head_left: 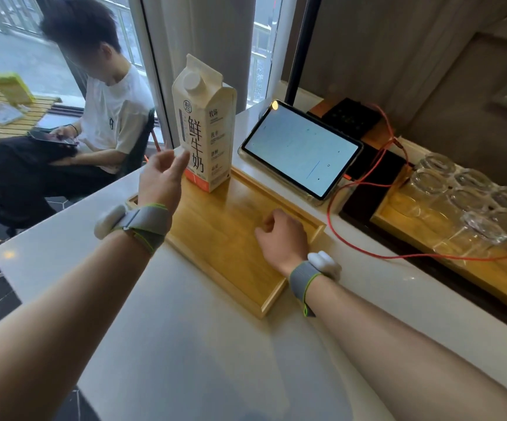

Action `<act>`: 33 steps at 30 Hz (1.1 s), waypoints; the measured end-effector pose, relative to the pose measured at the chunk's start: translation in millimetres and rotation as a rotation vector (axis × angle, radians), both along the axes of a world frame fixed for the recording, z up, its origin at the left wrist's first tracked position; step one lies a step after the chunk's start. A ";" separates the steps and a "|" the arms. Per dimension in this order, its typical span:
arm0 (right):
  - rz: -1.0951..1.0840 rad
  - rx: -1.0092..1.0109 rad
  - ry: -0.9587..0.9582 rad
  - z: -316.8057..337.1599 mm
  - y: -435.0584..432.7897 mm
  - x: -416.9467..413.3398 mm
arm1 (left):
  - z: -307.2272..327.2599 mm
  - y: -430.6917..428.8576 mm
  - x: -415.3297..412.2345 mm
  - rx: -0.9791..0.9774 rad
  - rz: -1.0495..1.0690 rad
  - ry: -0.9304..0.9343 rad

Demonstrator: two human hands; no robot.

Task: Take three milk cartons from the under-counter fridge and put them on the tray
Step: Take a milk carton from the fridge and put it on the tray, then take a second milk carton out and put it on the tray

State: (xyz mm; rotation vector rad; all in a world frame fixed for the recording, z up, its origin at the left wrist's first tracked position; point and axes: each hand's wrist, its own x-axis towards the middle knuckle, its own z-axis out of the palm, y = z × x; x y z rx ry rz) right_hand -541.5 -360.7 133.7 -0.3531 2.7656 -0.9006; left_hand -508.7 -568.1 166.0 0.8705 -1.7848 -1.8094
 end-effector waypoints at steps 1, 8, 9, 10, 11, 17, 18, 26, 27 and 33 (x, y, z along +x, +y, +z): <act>-0.012 0.000 0.014 -5.3 7.8 6.1 | -7.4 6.4 9.5 0.000 -0.024 -0.037; 0.091 -0.019 0.165 -13.3 32.2 30.0 | -32.7 60.5 55.2 -0.308 -0.283 -0.189; 0.112 -0.020 0.180 -11.7 35.2 34.8 | -31.5 69.5 58.8 -0.364 -0.320 -0.191; 0.134 -0.030 0.201 -11.2 36.0 38.7 | -31.2 77.0 62.6 -0.404 -0.352 -0.193; 0.143 -0.051 0.213 -8.3 40.1 44.5 | -29.7 87.0 66.7 -0.441 -0.383 -0.193; -0.015 -0.293 0.244 12.6 80.4 96.0 | -19.7 149.9 105.8 -0.406 -0.400 -0.116; -0.059 -0.334 0.234 16.3 92.2 108.1 | -18.4 161.6 115.9 -0.357 -0.395 -0.098; -0.190 -0.491 0.119 32.2 199.7 237.5 | -10.8 261.1 225.3 -0.062 -0.375 -0.023; -0.203 -0.494 0.108 31.2 214.9 256.7 | -12.7 272.6 245.2 -0.045 -0.374 -0.034; -0.268 -0.568 -0.003 26.6 302.2 385.2 | -22.8 345.4 378.9 -0.011 -0.391 -0.094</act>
